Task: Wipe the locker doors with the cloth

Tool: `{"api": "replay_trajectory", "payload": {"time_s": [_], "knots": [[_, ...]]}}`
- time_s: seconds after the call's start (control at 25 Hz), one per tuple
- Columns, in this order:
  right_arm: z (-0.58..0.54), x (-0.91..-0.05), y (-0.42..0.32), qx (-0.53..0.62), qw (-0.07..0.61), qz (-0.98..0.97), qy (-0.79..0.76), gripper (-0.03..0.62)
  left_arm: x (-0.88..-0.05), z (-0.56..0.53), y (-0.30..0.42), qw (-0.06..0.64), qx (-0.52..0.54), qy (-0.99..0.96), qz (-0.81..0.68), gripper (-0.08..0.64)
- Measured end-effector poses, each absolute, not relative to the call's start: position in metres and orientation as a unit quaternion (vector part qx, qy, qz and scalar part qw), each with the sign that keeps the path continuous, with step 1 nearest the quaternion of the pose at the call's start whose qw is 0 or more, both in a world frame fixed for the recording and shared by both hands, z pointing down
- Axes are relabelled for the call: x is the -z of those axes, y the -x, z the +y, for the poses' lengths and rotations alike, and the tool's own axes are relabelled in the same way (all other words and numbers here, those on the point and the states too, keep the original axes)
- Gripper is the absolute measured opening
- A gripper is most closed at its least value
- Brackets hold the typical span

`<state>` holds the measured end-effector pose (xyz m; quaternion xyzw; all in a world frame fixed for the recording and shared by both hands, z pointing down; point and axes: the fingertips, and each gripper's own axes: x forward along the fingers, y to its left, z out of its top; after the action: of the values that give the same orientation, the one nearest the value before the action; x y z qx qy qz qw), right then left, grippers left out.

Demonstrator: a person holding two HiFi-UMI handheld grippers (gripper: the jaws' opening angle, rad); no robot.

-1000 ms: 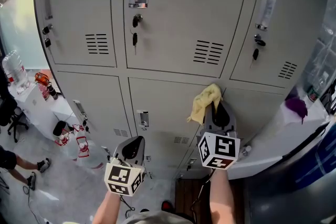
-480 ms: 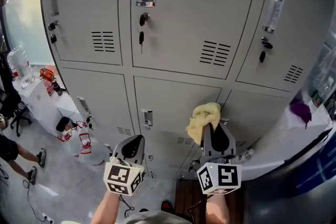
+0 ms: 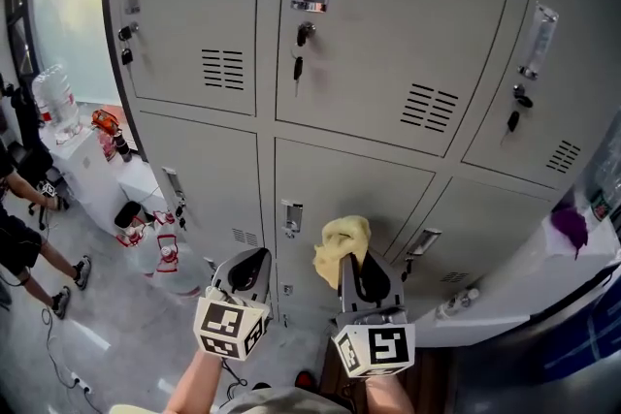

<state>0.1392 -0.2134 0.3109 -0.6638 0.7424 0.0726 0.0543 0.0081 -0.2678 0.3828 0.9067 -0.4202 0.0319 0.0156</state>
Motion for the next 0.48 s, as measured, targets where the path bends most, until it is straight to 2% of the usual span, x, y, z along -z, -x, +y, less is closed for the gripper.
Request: {"api": "replay_trajectory", "payload": {"time_s": [0.48], "knots": [[-0.276,-0.315,-0.061,-0.086,0.039,0.793,0.602,0.069,-0.386,-0.272,0.042,0.02,-0.031,-0.876,-0.481,0.023]]}}
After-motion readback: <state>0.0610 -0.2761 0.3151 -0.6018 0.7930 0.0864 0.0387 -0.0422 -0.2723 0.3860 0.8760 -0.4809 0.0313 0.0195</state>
